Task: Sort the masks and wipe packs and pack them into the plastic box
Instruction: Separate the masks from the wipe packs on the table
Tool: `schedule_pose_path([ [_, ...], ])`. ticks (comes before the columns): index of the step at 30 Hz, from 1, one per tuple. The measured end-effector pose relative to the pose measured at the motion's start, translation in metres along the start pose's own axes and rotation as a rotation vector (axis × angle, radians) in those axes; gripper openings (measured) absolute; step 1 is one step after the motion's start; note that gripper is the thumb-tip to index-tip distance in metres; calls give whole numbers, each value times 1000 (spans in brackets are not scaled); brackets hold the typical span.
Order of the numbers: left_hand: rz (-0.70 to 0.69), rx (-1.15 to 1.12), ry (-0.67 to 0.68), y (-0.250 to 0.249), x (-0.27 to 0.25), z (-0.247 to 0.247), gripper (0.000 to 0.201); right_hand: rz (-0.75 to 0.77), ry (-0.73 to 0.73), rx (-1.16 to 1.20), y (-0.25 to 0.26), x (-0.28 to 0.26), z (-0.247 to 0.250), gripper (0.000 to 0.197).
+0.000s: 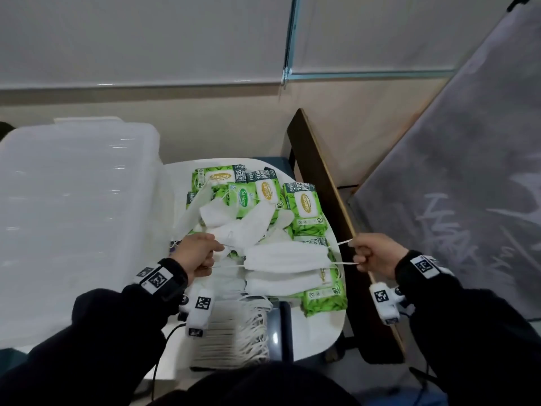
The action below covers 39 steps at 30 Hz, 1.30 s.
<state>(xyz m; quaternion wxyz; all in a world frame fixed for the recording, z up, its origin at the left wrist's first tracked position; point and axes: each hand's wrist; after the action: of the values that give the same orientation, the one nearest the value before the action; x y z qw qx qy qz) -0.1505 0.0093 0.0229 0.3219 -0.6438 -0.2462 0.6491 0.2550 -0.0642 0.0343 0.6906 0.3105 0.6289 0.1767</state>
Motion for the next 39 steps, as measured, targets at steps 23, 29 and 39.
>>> schedule_pose_path([
  [23, 50, 913, 103, 9, 5, -19, 20, 10, 27, -433, -46, 50, -8, 20],
  [29, -364, 1175, -100, -30, 25, -37, 16, 107, -5, -464, -2, 64, -11, 29],
  [39, -437, 1412, -213, -27, 74, -111, 74, -13, 104, -340, 38, 95, -108, 28],
])
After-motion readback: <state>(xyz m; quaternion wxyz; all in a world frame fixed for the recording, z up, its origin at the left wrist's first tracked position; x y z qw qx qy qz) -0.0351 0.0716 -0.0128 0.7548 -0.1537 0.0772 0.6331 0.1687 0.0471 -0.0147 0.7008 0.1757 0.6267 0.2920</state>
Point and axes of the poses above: each hand's wrist, its own x-axis towards the middle knuckle, its own z-axis out of the back of the hand, y = z × x, and after that the axes turned 2 degrees about -z, right-handed
